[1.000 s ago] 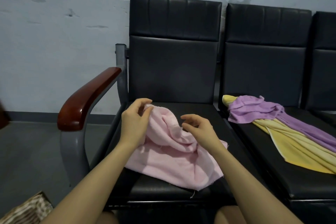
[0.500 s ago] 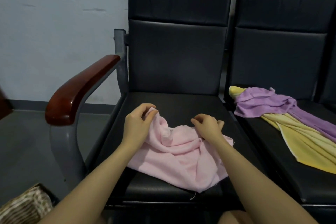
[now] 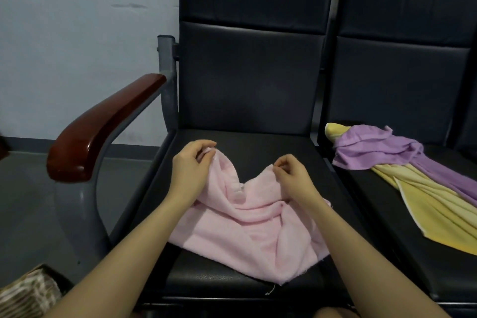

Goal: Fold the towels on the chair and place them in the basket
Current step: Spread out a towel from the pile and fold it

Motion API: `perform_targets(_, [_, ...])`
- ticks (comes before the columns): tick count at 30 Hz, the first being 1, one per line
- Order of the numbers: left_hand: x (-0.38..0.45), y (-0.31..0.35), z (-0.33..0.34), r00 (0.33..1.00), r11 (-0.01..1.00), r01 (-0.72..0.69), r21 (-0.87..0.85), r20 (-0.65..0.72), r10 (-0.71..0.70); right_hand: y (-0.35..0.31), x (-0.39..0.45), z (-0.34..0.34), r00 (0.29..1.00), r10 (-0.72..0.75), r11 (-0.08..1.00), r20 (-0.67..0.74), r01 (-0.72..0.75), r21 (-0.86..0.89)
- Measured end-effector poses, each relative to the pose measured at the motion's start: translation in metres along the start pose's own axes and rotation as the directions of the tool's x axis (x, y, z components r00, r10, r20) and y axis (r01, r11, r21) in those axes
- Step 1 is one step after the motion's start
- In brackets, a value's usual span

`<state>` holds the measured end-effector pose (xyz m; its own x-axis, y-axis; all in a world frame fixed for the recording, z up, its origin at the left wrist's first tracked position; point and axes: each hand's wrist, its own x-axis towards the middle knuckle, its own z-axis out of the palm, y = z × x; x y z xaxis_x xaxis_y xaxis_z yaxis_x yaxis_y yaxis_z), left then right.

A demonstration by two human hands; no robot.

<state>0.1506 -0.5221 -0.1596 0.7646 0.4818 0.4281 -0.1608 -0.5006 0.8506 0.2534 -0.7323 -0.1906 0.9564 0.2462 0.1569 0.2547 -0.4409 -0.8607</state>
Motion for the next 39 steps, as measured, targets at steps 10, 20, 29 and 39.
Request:
perform_targets(10, [-0.007,0.014,0.011,0.98,0.982,-0.191,0.01,0.068,0.189,-0.015,-0.022,-0.048,0.954,-0.22,0.96,-0.204,0.248,0.125])
perform_targets(20, [-0.032,0.008,0.074,0.877,0.901,-0.422,0.101,0.299,0.377,0.034,-0.029,-0.053,0.978,-0.156,0.962,-0.142,0.118,-0.245])
perform_targets(29, [-0.006,0.015,0.107,0.904,0.954,-0.296,0.053,0.338,0.262,0.04,0.021,-0.055,0.974,-0.109,0.994,-0.197,0.101,-0.049])
perform_targets(39, [-0.011,0.0,0.143,0.826,0.94,-0.331,0.081,0.507,0.247,0.079,-0.008,-0.088,0.983,-0.024,0.994,0.18,0.042,-0.097])
